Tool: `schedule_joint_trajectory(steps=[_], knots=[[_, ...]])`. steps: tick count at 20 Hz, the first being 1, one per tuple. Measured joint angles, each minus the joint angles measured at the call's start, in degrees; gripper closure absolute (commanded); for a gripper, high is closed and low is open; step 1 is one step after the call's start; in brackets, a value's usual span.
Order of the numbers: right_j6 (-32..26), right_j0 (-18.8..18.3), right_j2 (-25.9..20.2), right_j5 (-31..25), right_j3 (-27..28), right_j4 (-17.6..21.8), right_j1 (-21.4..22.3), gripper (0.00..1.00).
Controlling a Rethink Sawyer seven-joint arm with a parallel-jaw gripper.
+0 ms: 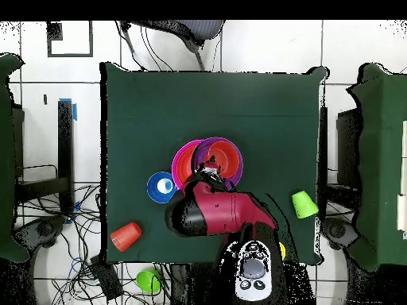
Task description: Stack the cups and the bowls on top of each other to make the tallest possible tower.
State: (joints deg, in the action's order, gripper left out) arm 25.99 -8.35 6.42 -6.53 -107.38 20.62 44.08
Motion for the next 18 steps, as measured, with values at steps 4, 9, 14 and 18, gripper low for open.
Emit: schedule_joint_trajectory(steps=[4, 9, 14, 18], knots=[[0.0, 0.36, -0.01, -0.05, -0.23, -0.53, 0.0, 0.0], [0.0, 0.5, -0.01, -0.61, -0.99, -1.73, 0.08, 0.0], [0.0, 0.5, -0.01, -1.16, -1.77, -2.07, 0.32, 0.0], [0.0, 0.5, -0.02, -1.18, -2.34, -2.32, 0.45, 0.0]])
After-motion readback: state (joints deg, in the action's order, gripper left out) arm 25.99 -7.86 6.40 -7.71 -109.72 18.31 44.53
